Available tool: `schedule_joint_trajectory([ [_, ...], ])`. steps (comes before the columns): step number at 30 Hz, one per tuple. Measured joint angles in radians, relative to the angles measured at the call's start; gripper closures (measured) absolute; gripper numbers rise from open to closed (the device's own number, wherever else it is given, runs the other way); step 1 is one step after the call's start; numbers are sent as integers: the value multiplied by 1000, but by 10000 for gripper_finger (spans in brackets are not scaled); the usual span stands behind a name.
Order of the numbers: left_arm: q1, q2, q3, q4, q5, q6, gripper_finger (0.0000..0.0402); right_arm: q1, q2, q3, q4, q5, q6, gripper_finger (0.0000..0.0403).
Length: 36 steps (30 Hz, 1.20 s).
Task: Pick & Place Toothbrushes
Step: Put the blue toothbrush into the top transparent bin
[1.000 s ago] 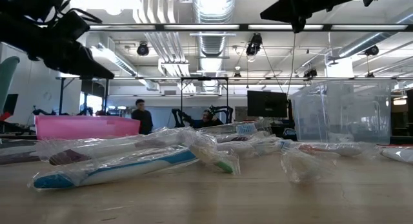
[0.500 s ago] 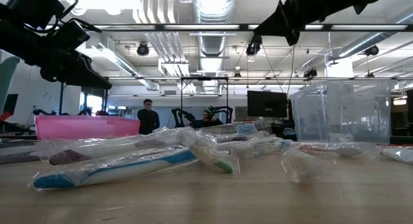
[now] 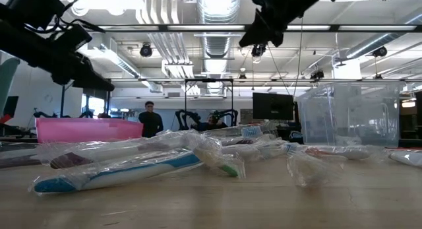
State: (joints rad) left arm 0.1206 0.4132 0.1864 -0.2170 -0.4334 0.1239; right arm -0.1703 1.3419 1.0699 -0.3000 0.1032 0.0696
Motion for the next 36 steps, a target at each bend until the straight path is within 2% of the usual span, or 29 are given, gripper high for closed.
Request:
schedule_joint_trajectory([
  [2, 0, 1, 0, -7, -115, -3, 348, 0, 43, 50, -54, -1, -7, 394],
  [6, 0, 1, -2, -8, -223, -3, 348, 4, 116, 128, -169, -7, 6, 394],
  [9, 0, 2, -5, -9, -228, -4, 348, 22, 152, 158, -210, -11, 5, 394],
  [14, 0, 2, -11, -10, -228, -4, 348, 90, 166, 157, -278, -95, -4, 394],
  [23, 0, 2, -11, -9, -227, -4, 348, 236, 165, 140, -289, -104, 39, 394],
  [30, 0, 2, -11, -9, -227, -5, 348, 253, 166, 97, -68, -50, 107, 394],
  [36, 0, 2, -11, -9, -226, -5, 348, 253, 203, 60, 6, -51, 199, 394],
])
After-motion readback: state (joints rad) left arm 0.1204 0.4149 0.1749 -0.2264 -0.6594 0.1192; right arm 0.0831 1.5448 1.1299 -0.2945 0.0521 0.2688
